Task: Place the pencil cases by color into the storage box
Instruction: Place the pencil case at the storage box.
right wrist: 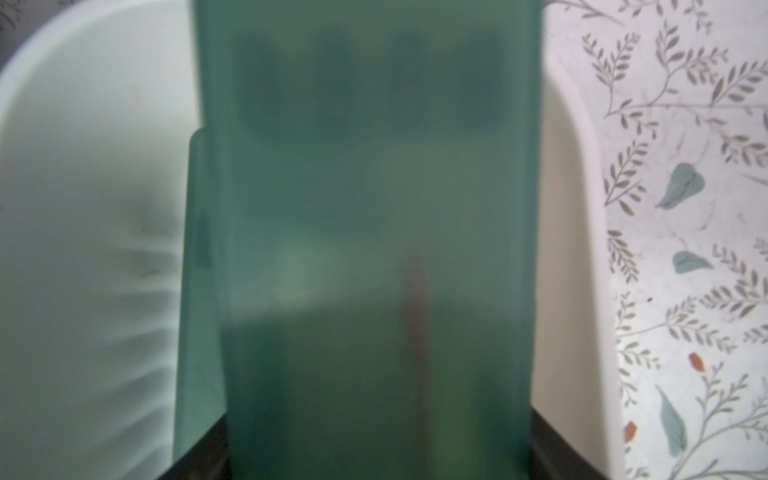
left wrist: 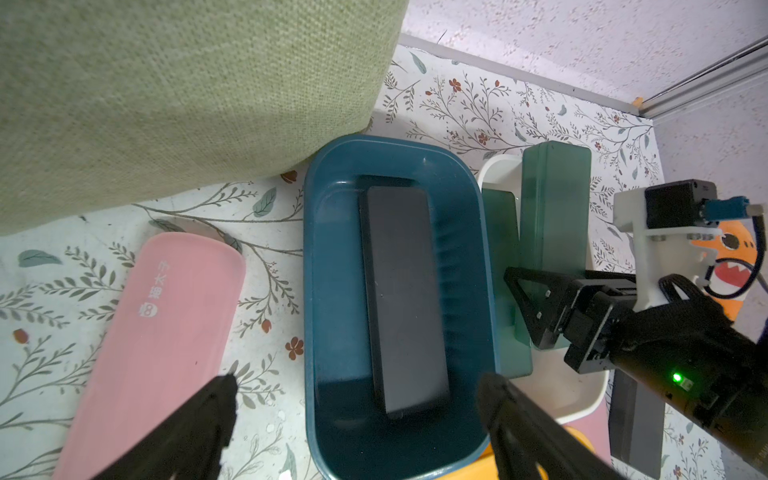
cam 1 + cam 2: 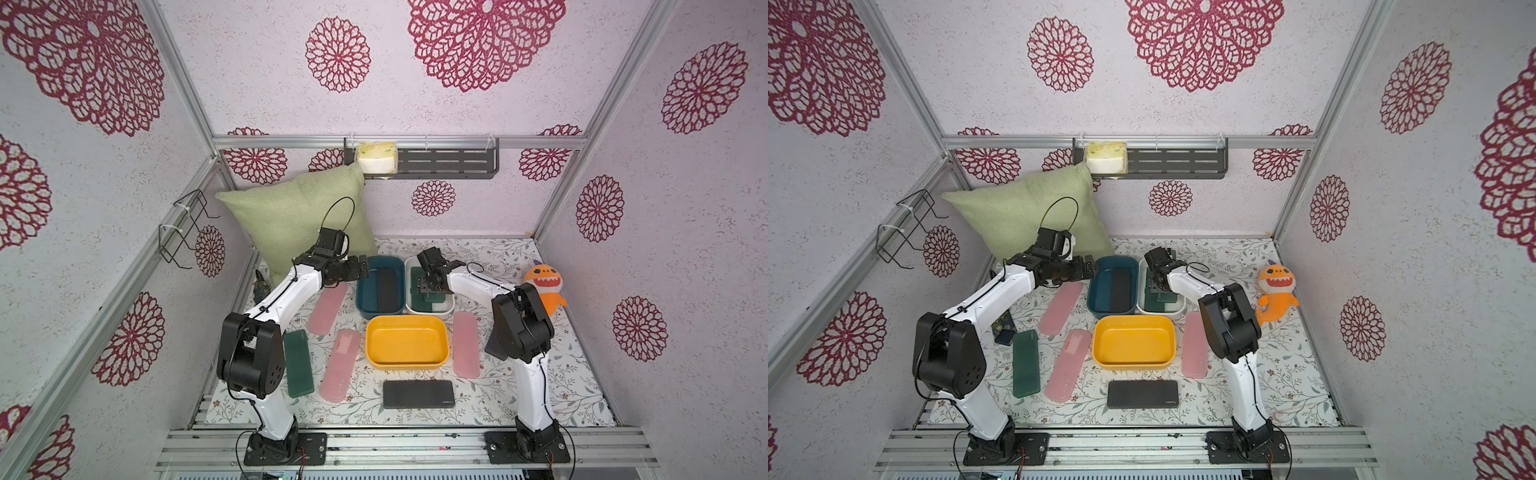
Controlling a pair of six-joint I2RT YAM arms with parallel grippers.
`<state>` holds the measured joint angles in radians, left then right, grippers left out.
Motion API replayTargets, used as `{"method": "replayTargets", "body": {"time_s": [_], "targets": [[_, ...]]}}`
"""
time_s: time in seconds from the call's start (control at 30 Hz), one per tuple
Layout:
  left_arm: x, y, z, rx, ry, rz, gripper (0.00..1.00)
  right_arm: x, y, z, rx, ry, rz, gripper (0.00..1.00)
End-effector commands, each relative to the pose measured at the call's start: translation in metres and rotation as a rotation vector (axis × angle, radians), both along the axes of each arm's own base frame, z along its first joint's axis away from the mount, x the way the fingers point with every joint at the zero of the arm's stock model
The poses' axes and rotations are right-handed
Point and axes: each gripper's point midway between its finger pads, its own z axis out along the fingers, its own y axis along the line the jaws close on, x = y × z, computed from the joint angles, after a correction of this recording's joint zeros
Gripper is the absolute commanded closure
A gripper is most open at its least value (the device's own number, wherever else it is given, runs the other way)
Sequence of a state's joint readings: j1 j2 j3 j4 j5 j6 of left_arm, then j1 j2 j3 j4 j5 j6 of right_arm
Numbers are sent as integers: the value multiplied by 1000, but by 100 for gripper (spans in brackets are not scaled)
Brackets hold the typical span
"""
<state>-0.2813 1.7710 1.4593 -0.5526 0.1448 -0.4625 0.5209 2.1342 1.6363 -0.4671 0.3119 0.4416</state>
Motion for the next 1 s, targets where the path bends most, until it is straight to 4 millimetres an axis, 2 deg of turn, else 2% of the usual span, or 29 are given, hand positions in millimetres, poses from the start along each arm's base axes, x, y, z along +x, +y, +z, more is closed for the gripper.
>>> {"method": "replayTargets", "body": {"time_s": [0.0, 0.17, 0.4, 0.63, 0.97], "targets": [[-3, 6, 9, 6, -18, -4, 3, 4, 3, 17, -11, -27, -3, 32], [-3, 7, 9, 7, -20, -2, 3, 5, 5, 27, -12, -40, 1, 40], [-3, 6, 12, 4, -24, -7, 3, 2, 6, 39, -20, -49, 10, 42], [-1, 5, 10, -3, -18, -10, 3, -8, 2, 38, -24, -45, 11, 42], [-2, 4, 7, -3, -9, -10, 3, -10, 2, 31, -27, -31, 14, 40]]}}
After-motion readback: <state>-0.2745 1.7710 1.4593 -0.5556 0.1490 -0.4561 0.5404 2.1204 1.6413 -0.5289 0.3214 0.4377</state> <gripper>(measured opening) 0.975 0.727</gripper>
